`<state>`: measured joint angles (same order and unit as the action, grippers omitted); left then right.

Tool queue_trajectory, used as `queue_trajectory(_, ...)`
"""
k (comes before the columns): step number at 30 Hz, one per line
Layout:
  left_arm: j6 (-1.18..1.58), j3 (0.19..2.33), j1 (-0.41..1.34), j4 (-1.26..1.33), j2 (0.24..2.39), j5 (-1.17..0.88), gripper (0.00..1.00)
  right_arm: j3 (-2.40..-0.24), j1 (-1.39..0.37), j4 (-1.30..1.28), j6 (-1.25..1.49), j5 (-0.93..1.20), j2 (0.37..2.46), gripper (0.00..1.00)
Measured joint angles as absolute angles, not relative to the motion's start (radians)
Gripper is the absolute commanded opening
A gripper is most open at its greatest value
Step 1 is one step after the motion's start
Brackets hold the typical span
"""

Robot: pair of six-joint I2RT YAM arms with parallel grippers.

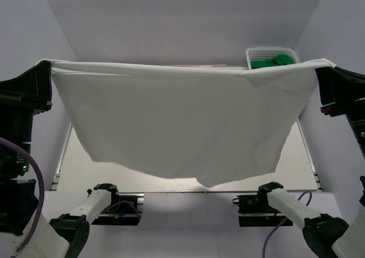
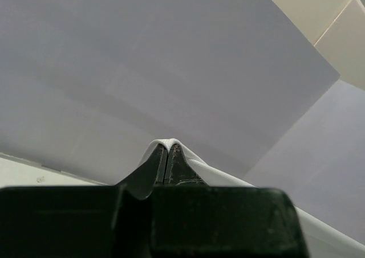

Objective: Fold and stack the t-shirts
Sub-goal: Flatten out the tshirt

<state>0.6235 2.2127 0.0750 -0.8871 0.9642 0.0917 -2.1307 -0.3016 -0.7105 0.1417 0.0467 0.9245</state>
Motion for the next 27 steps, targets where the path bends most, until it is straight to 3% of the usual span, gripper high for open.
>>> queue_trajectory(10, 0.633, 1.991, 0.078, -0.879, 1.118, 0.087, 0.0, -1.908, -0.302, -0.582, 0.139, -0.062, 1.079, 0.0)
queue_trajectory(15, 0.66, 1.726, 0.073, -0.828, 1.298, 0.101, 0.0, -1.72, -0.3, -0.488, 0.152, -0.099, 1.255, 0.0)
queue_trajectory(21, 0.685, 1.567, 0.06, -0.776, 1.657, 0.123, 0.0, -1.599, -0.278, -0.416, 0.187, -0.086, 1.582, 0.0)
queue_trajectory(27, 0.688, 1.699, 0.046, -0.725, 2.051, 0.104, 0.0, -1.716, -0.238, -0.358, 0.211, -0.027, 1.987, 0.0)
